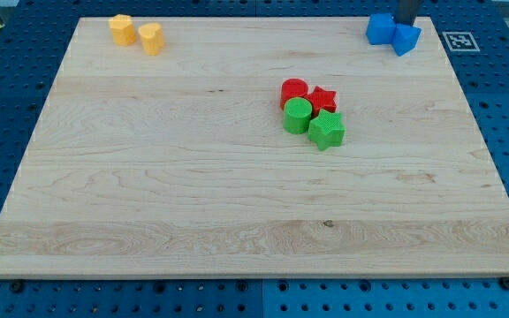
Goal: Move the blue triangle to the bottom right of the red star
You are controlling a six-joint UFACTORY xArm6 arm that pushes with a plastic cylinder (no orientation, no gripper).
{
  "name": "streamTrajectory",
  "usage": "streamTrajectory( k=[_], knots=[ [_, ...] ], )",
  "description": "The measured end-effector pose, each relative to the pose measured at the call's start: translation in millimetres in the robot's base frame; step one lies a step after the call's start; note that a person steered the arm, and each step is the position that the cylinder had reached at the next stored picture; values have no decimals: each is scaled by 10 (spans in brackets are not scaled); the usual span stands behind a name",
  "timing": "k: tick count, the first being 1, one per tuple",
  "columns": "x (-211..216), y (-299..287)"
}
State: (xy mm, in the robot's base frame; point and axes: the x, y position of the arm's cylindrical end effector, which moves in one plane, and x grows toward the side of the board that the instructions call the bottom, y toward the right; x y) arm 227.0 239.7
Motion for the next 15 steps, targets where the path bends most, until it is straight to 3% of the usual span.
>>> streamTrajectory(
  k=[4,10,15],
  knots=[
    [476,70],
    [1430,-701],
    [2253,-365]
  ],
)
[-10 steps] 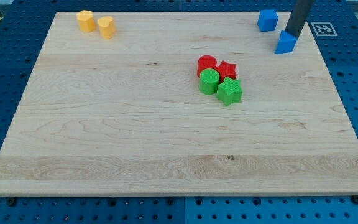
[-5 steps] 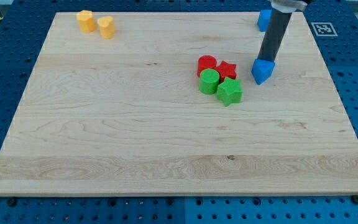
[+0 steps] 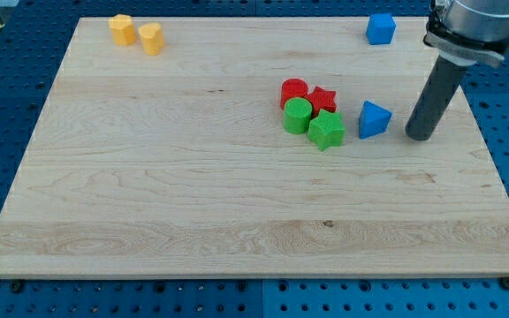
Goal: Move the blue triangle to the bottom right of the red star
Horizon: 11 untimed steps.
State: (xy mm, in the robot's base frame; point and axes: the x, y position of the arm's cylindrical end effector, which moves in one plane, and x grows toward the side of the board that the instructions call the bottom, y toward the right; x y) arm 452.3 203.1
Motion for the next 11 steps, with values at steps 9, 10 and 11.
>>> streamTrajectory(
  k=[9,10,11],
  knots=[
    [-71,-362],
    [-73,-365],
    [-160,-329]
  ],
)
